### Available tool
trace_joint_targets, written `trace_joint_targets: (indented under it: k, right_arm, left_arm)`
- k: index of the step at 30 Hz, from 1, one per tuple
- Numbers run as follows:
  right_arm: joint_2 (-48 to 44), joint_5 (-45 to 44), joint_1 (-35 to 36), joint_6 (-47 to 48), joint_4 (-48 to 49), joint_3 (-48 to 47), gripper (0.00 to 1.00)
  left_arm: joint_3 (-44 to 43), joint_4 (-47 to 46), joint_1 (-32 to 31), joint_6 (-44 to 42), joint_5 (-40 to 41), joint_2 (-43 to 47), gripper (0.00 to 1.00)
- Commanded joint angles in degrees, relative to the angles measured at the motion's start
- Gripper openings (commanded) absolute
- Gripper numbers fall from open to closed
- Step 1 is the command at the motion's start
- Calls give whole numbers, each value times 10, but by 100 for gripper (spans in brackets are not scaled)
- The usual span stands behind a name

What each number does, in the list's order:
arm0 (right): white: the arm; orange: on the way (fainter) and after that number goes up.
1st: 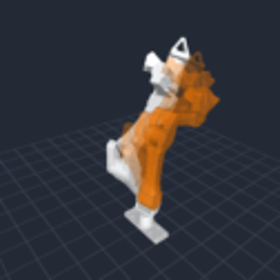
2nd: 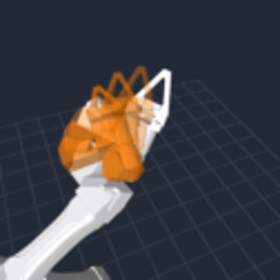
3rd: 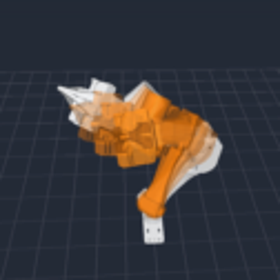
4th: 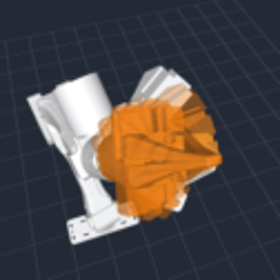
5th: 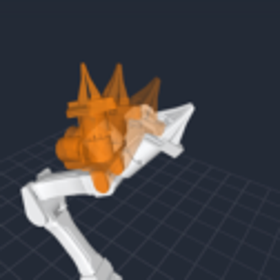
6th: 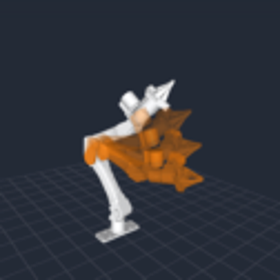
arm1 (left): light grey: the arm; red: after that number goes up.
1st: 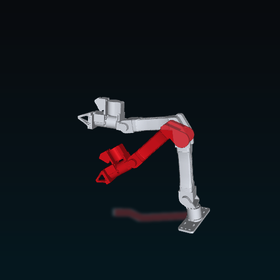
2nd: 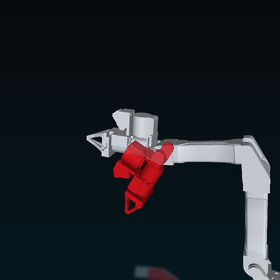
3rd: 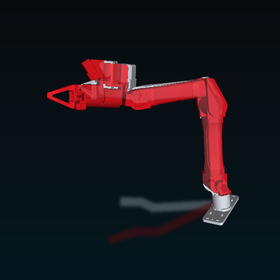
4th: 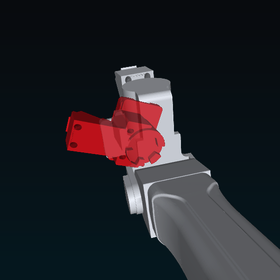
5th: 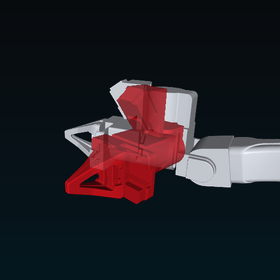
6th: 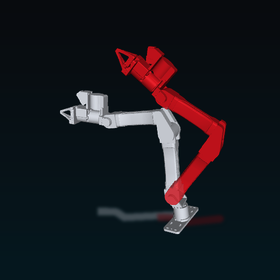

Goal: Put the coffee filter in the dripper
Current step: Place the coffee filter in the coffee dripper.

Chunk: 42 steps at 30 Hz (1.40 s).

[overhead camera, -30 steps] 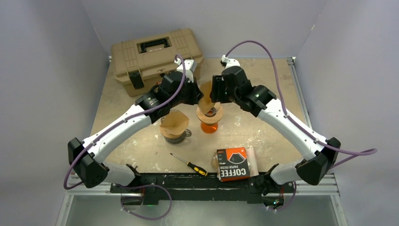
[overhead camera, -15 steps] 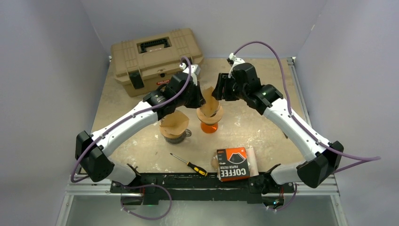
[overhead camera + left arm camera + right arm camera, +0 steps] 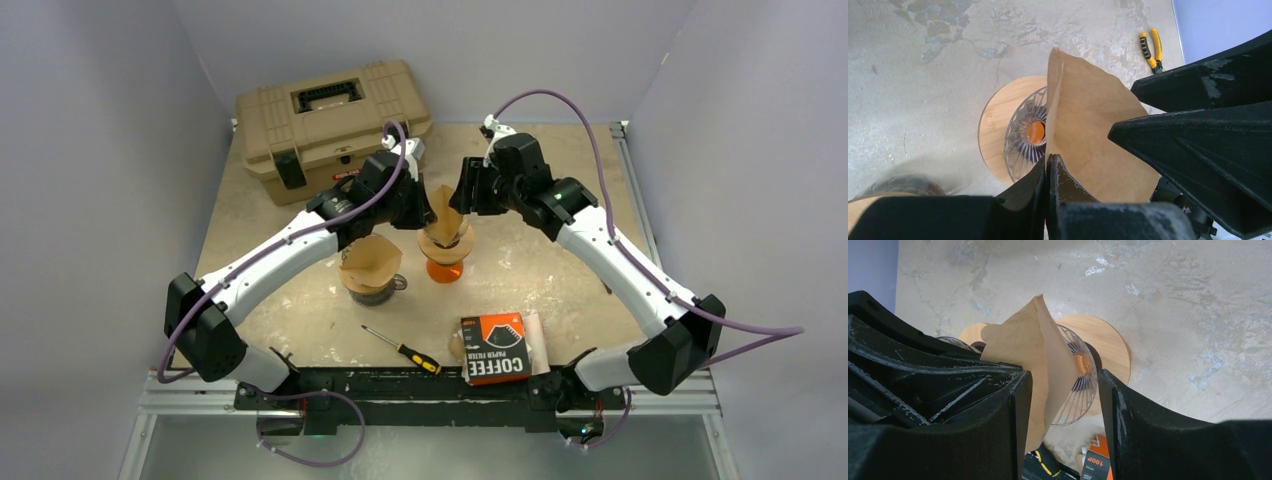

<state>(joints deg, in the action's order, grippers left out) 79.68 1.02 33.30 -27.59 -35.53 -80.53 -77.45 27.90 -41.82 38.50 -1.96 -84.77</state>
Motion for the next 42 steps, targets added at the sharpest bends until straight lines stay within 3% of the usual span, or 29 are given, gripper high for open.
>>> trace_joint_targets:
  k: [1, 7, 13, 17, 25, 31, 42]
  right_arm:
    - [3, -1, -4, 12, 10, 0, 54]
    - [7, 2, -7, 17, 14, 9, 55]
    - [4, 66, -32, 16, 43, 38, 56]
    - [0, 99, -45, 17, 54, 47, 57]
    - [-17, 183, -83, 13, 87, 63, 70]
    - [-14, 179, -88, 16, 88, 60, 75]
    - [10, 150, -88, 33, 78, 50, 79]
  left_arm:
    - [4, -17, 9, 6, -18, -6, 0]
    - [4, -19, 9, -8, -20, -18, 1]
    - [3, -16, 9, -18, -16, -22, 15]
    - [1, -18, 9, -28, -13, -18, 30]
    - [-9, -19, 9, -51, -24, -7, 43]
    - [-17, -9, 9, -64, -2, -1, 55]
    - [-33, 5, 9, -82, 33, 17, 64]
